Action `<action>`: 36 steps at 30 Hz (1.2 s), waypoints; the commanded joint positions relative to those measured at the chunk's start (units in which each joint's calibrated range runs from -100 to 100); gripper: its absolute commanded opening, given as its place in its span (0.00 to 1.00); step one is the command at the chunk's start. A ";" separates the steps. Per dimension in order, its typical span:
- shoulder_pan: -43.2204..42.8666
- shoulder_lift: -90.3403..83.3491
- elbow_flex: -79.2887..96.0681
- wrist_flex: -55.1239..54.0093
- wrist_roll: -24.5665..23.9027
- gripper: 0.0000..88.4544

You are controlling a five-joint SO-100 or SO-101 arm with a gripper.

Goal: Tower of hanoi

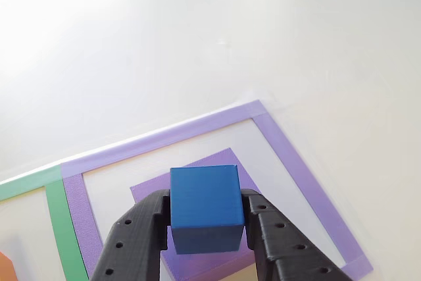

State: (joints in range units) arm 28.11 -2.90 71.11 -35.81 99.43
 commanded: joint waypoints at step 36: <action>0.37 6.35 -6.37 -3.90 0.57 0.23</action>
State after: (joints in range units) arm 28.11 5.00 65.78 -38.68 100.00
